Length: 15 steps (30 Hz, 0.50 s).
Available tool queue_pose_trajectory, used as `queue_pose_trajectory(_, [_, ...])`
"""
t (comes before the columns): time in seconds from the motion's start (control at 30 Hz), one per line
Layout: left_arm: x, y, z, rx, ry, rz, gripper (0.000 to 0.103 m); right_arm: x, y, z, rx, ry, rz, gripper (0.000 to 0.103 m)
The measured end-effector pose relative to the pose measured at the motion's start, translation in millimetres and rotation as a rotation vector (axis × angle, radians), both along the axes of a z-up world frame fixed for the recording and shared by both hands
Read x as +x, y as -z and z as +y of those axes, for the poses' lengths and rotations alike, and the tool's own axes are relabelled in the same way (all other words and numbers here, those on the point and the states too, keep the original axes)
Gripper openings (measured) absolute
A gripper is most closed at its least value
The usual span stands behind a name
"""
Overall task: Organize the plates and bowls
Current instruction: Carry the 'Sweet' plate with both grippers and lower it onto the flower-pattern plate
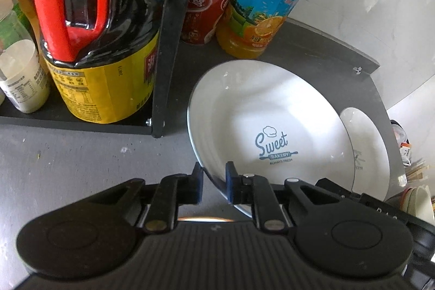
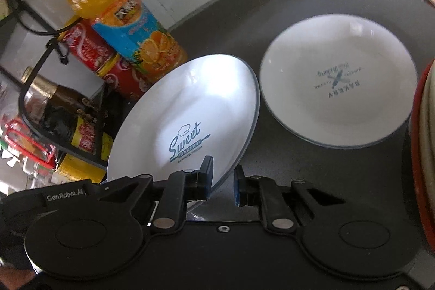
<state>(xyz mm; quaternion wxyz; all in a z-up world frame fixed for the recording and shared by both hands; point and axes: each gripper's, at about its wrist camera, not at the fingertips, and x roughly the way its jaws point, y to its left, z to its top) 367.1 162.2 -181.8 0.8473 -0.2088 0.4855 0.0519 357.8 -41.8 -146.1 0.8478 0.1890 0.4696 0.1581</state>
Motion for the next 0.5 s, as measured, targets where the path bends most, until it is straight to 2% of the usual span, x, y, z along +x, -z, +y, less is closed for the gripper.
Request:
queue_pose_trajectory(0.2, [-8.1, -13.9, -1.5, 0.012, -0.007, -0.030, 0.014, -14.3, -15.2, -6.7, 0.014, -0.043, -0.048, 0.015])
queue_pose_trajectory(0.5, [-40.9, -35.6, -8.3, 0.010, -0.082, -0.046, 0.014, -44.3, -28.2, -20.4, 0.030, -0.092, -0.063, 0.016])
